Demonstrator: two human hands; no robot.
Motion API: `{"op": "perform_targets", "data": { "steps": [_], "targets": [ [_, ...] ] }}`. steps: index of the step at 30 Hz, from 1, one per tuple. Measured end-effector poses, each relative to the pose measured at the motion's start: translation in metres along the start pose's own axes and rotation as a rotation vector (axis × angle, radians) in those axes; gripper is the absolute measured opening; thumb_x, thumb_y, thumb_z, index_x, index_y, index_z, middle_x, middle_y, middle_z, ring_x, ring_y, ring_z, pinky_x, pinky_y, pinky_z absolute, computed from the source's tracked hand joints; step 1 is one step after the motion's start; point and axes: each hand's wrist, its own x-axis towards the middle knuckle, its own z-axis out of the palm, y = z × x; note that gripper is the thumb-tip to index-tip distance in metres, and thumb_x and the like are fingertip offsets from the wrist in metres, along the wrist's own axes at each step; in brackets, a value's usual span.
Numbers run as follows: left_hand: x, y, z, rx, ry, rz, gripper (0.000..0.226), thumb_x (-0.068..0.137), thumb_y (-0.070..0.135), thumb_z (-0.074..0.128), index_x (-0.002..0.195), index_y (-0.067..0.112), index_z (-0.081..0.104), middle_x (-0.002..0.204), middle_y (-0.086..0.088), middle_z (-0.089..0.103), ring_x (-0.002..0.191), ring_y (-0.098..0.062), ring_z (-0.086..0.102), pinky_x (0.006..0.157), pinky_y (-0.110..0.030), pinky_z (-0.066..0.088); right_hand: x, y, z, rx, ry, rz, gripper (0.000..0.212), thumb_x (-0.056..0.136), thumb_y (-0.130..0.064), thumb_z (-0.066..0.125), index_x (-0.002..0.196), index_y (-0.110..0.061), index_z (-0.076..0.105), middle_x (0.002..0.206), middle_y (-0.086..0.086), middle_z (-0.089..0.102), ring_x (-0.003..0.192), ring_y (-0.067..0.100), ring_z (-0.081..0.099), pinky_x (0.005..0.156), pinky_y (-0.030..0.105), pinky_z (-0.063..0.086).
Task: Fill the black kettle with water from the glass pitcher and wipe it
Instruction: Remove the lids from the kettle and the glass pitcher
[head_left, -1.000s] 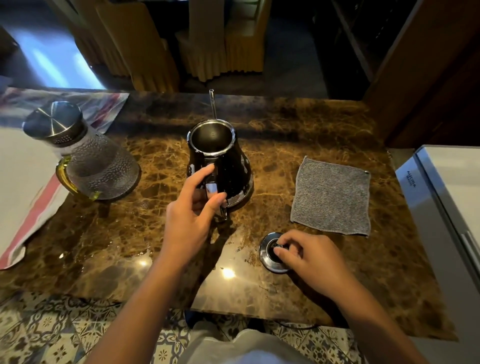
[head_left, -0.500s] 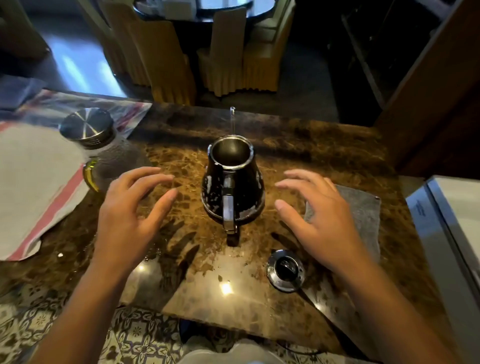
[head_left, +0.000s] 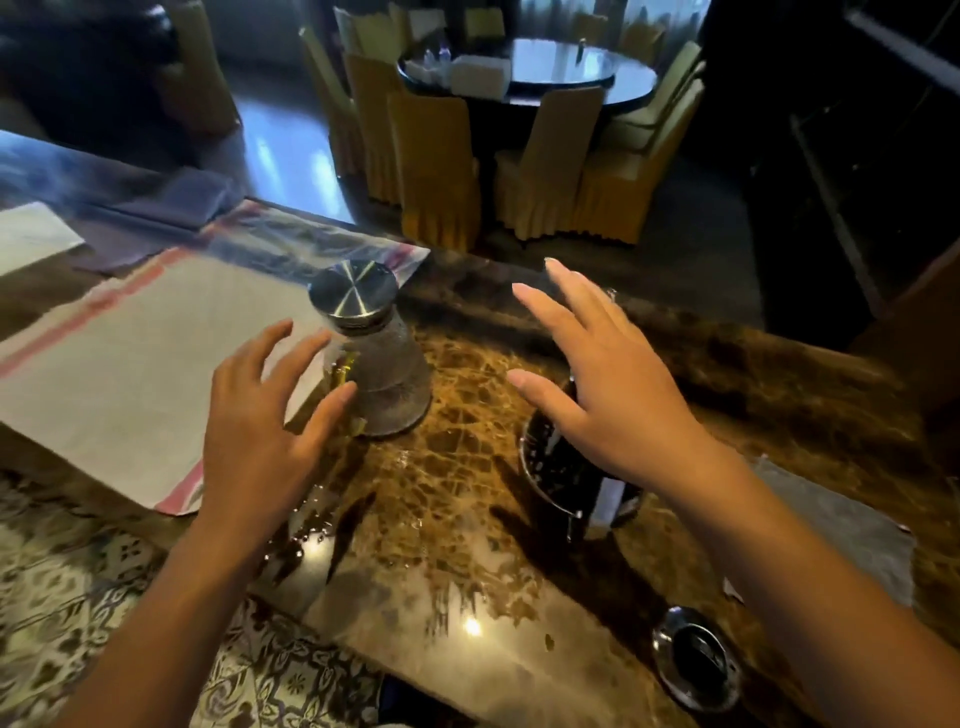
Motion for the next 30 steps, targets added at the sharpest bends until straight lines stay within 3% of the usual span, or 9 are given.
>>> {"op": "perform_targets", "data": {
  "steps": [5, 10, 12, 22, 25, 28, 30],
  "targets": [
    [0.015, -0.031, 0.010, -0.024, -0.053, -0.046, 0.060, 0.090, 0.045, 0.067, 0.144, 0.023, 0.058, 0.149, -0.008, 0.051, 0.132, -0.028, 0.043, 0.105, -0.034, 0.036, 0.062, -0.040, 0.016, -0.039, -0.048, -0.072, 0.073, 0.101, -0.057, 0.051, 0.163, -0.033, 0.021, 0.174, -0.002, 0.008, 0.160, 0.022, 0.010, 0.124, 0.048, 0.023],
    [0.018, -0.050, 0.024, -0.189, -0.120, -0.055, 0.067, 0.084, 0.047, 0.073, 0.146, 0.030, 0.052, 0.127, -0.004, 0.062, 0.113, -0.023, 0.058, 0.089, -0.031, 0.049, 0.102, -0.072, 0.035, 0.047, -0.149, -0.059, 0.072, 0.099, -0.057, 0.054, 0.161, -0.035, 0.025, 0.174, -0.004, 0.012, 0.158, 0.021, 0.015, 0.123, 0.048, 0.030],
    [0.016, -0.055, 0.030, -0.214, -0.152, -0.038, 0.066, 0.084, 0.047, 0.074, 0.144, 0.029, 0.054, 0.123, -0.003, 0.062, 0.110, -0.019, 0.059, 0.087, -0.021, 0.045, 0.112, -0.080, 0.045, 0.036, -0.160, -0.058, 0.072, 0.099, -0.056, 0.056, 0.161, -0.037, 0.025, 0.174, -0.003, 0.012, 0.158, 0.022, 0.017, 0.122, 0.048, 0.033],
    [0.021, -0.078, 0.052, -0.249, -0.219, 0.021, 0.050, 0.088, 0.040, 0.071, 0.134, 0.024, 0.060, 0.134, -0.007, 0.056, 0.120, -0.022, 0.054, 0.091, -0.021, 0.045, 0.160, -0.097, 0.085, -0.050, -0.224, -0.041, 0.068, 0.097, -0.054, 0.060, 0.158, -0.036, 0.034, 0.169, -0.001, 0.028, 0.155, 0.024, 0.024, 0.120, 0.045, 0.034],
    [0.021, -0.082, 0.054, -0.260, -0.222, 0.026, 0.052, 0.089, 0.043, 0.072, 0.136, 0.027, 0.059, 0.151, -0.007, 0.046, 0.135, -0.026, 0.048, 0.103, -0.035, 0.044, 0.170, -0.097, 0.090, -0.120, -0.222, -0.061, 0.070, 0.094, -0.061, 0.059, 0.155, -0.035, 0.039, 0.163, -0.002, 0.038, 0.148, 0.025, 0.033, 0.116, 0.043, 0.037],
    [0.021, -0.082, 0.058, -0.329, -0.262, 0.006, 0.053, 0.093, 0.051, 0.062, 0.143, 0.035, 0.051, 0.161, -0.002, 0.039, 0.146, -0.022, 0.041, 0.109, -0.029, 0.037, 0.179, -0.094, 0.094, -0.161, -0.206, -0.095, 0.076, 0.088, -0.069, 0.059, 0.154, -0.036, 0.041, 0.156, -0.005, 0.048, 0.137, 0.023, 0.046, 0.107, 0.040, 0.043],
    [0.021, -0.083, 0.059, -0.378, -0.276, 0.012, 0.055, 0.095, 0.052, 0.059, 0.146, 0.036, 0.047, 0.165, 0.000, 0.035, 0.150, -0.019, 0.038, 0.113, -0.032, 0.040, 0.184, -0.092, 0.094, -0.165, -0.223, -0.102, 0.080, 0.085, -0.073, 0.059, 0.154, -0.036, 0.041, 0.155, -0.007, 0.050, 0.130, 0.022, 0.052, 0.102, 0.037, 0.045]
  ]
}}
